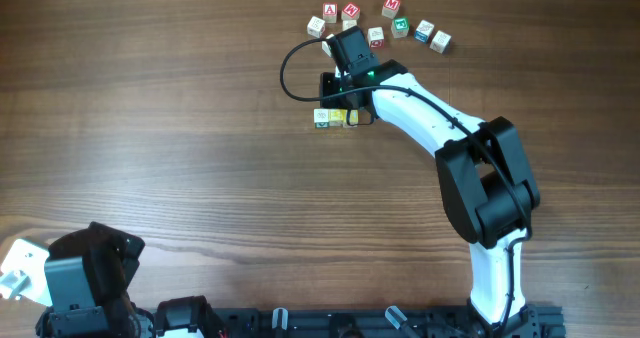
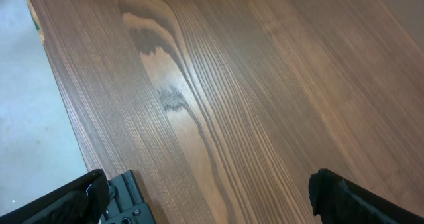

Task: Form a horizontal line

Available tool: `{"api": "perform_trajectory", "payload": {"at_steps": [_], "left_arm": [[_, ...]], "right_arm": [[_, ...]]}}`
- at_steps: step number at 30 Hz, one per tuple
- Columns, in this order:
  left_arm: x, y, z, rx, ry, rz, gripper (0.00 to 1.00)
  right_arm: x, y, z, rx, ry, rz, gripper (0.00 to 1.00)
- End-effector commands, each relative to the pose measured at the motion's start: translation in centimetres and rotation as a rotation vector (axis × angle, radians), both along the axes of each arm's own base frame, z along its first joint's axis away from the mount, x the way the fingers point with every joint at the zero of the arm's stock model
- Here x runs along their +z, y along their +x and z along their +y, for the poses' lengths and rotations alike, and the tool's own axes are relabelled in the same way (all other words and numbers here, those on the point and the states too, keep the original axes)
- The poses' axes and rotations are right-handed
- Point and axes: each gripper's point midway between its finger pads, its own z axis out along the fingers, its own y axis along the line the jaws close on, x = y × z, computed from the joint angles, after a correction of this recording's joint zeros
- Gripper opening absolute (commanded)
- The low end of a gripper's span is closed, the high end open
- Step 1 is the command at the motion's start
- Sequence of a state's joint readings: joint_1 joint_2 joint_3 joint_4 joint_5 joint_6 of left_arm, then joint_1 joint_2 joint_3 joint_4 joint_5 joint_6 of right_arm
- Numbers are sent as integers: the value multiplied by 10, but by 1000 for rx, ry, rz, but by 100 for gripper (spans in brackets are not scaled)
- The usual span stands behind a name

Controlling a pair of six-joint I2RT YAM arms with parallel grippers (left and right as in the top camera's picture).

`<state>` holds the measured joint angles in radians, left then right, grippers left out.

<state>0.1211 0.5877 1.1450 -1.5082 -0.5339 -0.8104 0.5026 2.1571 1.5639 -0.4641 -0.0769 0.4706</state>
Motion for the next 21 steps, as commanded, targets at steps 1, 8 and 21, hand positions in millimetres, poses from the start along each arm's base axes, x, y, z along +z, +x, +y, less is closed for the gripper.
{"api": "perform_trajectory", "payload": {"at_steps": [1, 8, 21], "left_arm": [[0, -2, 1, 21, -1, -12, 100], [0, -2, 1, 21, -1, -12, 100], [0, -2, 1, 21, -1, -12, 100]], "right_arm": [[-10, -2, -6, -18, -26, 23, 5], [-13, -8, -9, -17, -41, 49, 5], [-17, -15, -13, -17, -59, 82, 5]]}}
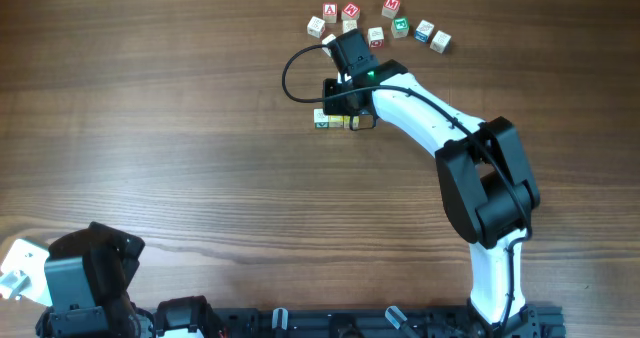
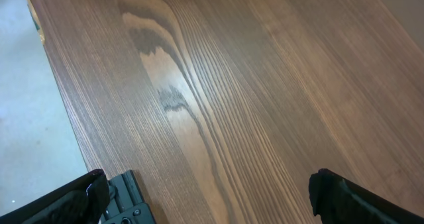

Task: Form a horizontal line

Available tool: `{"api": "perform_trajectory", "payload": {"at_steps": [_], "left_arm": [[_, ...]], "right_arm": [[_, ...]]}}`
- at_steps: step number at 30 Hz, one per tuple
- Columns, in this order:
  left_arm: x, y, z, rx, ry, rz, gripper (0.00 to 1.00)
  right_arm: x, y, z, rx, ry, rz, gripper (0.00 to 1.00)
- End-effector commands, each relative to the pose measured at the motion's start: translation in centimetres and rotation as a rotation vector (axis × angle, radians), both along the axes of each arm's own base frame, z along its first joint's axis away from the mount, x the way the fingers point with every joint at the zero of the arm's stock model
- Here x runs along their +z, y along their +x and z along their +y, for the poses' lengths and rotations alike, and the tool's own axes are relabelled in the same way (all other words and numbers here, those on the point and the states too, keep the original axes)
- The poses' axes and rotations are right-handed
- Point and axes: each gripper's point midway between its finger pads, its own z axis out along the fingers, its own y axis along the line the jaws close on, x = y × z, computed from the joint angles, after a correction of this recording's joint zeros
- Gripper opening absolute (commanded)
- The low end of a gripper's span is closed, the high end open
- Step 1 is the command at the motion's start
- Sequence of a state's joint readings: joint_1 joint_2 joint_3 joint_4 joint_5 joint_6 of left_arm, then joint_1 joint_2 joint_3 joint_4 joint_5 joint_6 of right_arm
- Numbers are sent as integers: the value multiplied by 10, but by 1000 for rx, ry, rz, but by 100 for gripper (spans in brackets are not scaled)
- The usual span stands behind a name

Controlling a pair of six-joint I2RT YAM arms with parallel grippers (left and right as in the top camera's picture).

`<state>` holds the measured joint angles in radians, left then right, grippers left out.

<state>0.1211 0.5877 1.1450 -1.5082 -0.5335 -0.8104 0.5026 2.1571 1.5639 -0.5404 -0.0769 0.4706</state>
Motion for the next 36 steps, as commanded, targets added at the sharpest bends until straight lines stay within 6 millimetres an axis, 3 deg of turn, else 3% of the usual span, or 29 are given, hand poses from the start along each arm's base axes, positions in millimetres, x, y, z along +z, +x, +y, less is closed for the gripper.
{"api": "perform_trajectory", "payload": {"at_steps": [1, 19, 27, 32, 36], "left_arm": [[0, -2, 1, 21, -1, -12, 100], [0, -2, 1, 21, -1, -12, 100], [0, -2, 1, 21, -1, -12, 100], [0, -2, 1, 21, -1, -12, 100], [0, -2, 1, 21, -1, -12, 100]], "right_arm": [[-9, -1, -5, -16, -22, 14, 5], [1, 13, 9, 50, 26, -63, 5], [-1, 34, -52, -253, -158, -117, 5], [-12, 17, -80, -318, -220, -17, 5], [-21, -24, -76, -222, -218, 165, 4]]}}
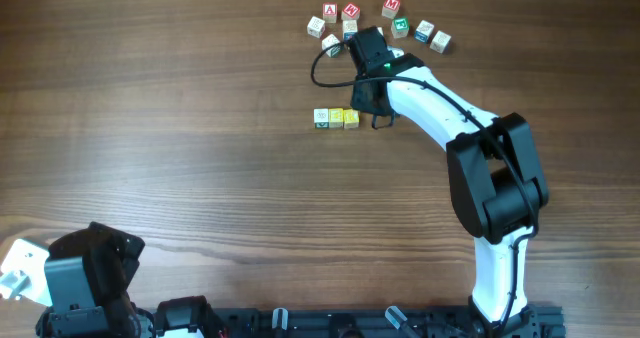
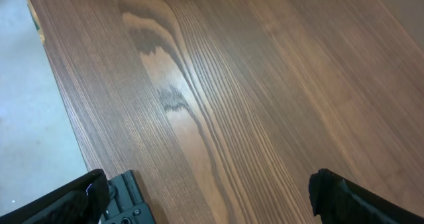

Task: Form a horizontal line

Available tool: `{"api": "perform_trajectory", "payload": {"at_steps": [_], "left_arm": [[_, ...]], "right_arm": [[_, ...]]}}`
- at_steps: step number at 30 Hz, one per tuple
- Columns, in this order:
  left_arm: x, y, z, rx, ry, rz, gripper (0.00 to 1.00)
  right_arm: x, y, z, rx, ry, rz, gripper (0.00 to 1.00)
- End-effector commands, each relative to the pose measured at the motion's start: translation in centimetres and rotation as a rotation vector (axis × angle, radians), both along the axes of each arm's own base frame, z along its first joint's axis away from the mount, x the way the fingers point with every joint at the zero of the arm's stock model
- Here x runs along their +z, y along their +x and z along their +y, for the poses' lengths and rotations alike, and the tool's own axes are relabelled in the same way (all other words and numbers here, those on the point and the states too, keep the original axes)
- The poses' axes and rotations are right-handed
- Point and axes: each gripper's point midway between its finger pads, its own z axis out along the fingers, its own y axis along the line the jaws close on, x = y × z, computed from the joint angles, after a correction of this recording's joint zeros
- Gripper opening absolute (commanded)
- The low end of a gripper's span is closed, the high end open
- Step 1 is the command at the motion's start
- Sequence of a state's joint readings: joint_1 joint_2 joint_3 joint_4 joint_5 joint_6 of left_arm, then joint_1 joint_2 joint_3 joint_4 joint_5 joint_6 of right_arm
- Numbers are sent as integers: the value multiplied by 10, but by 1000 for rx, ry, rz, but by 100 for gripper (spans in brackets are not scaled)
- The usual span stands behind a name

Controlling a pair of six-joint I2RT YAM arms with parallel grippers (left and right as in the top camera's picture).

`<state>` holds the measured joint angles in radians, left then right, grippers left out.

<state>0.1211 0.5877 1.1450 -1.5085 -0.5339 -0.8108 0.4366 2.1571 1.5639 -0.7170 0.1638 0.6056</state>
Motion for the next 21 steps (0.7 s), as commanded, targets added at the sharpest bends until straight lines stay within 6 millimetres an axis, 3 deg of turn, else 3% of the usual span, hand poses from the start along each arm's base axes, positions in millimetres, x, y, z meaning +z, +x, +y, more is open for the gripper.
{"api": "perform_trajectory", "payload": {"at_steps": [1, 4, 7, 21], "left_arm": [[0, -2, 1, 21, -1, -12, 100], [0, -2, 1, 21, -1, -12, 100], [0, -2, 1, 21, -1, -12, 100], [0, -2, 1, 21, -1, -12, 100]], "right_arm": [[-9, -31, 14, 86, 66, 146, 4], [-9, -65, 37, 215, 203, 294, 5], [-9, -76, 38, 225, 216, 338, 4], [-6, -64, 50, 293, 261, 282, 4]]}}
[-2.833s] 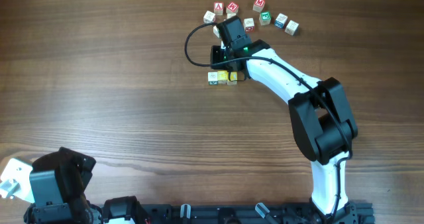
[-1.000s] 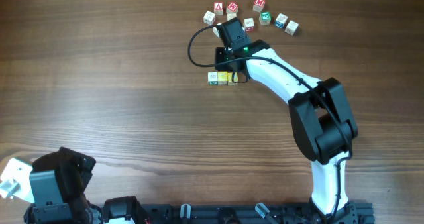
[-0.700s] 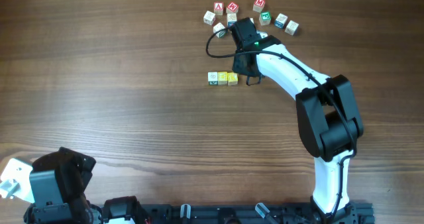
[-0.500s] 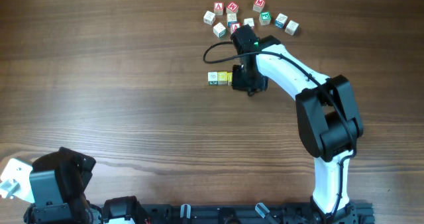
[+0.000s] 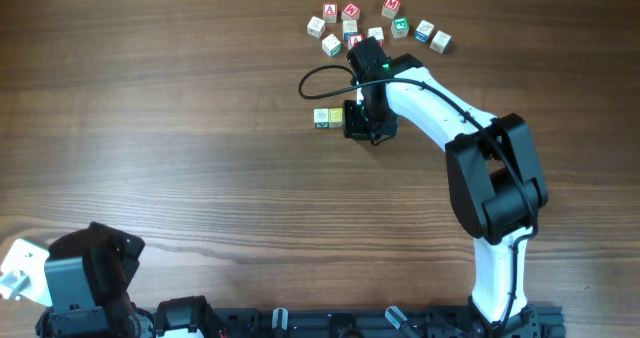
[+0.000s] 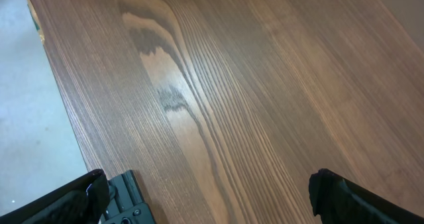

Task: Form a horizontal line

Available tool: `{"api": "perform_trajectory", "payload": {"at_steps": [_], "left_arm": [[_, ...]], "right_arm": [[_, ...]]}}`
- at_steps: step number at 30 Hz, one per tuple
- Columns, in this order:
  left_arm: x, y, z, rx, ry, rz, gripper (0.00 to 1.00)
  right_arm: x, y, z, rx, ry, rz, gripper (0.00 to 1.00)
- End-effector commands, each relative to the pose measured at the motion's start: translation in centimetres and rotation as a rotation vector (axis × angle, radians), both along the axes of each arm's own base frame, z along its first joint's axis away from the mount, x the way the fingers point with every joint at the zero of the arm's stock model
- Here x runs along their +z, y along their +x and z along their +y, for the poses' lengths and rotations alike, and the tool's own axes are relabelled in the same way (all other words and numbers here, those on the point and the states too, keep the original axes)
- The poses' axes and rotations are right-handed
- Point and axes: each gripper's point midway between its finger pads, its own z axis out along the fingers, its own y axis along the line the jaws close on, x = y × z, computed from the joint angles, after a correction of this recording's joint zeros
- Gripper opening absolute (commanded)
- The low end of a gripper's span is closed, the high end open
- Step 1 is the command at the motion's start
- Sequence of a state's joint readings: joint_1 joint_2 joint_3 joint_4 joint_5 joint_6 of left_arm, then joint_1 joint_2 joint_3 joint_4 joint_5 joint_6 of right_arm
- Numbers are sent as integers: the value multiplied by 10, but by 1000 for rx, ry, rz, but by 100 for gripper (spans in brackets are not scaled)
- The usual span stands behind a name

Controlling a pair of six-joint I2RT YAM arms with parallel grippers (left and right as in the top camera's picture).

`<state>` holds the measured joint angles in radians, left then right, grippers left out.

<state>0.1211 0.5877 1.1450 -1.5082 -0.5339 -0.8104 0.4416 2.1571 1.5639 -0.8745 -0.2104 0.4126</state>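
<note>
Two small cubes lie side by side in the overhead view: a white one with green print (image 5: pixel 321 118) and a yellow one (image 5: pixel 336 115). My right gripper (image 5: pixel 360 125) sits directly at the right end of this pair, its dark body covering whatever lies there; its fingers cannot be made out. Several more lettered cubes (image 5: pixel 350 12) are scattered at the far edge above it. My left gripper (image 6: pixel 209 201) is parked at the near left corner, open over bare wood, nothing between its fingers (image 6: pixel 331 191).
The right arm (image 5: pixel 440 98) reaches diagonally from the near right base (image 5: pixel 495 268) across the table. A black cable (image 5: pixel 315 76) loops left of the wrist. The left arm (image 5: pixel 85 273) sits at the near left, by the table edge (image 6: pixel 59 111).
My right gripper has moved down and left from beside the row onto its right end. The third cube, visible then, is covered now. The left arm has not moved.
At first my right gripper was over the right end of the short row, beside the white and yellow cubes, and stayed there. Then it stood off to the upper right, with three cubes showing in a line. Now it is back over the line's right end.
</note>
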Motion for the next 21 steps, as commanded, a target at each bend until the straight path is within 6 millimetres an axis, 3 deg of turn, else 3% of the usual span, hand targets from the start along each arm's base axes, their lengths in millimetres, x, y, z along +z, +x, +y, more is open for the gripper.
{"api": "perform_trajectory", "payload": {"at_steps": [1, 4, 21], "left_arm": [[0, -2, 1, 21, -1, -12, 100], [0, -2, 1, 21, -1, -12, 100], [0, -2, 1, 21, -1, -12, 100]], "right_arm": [[0, -2, 8, 28, 35, 4, 4], [2, 1, 16, 34, 81, -4, 4], [4, 8, 20, 57, 95, -39, 5]]}}
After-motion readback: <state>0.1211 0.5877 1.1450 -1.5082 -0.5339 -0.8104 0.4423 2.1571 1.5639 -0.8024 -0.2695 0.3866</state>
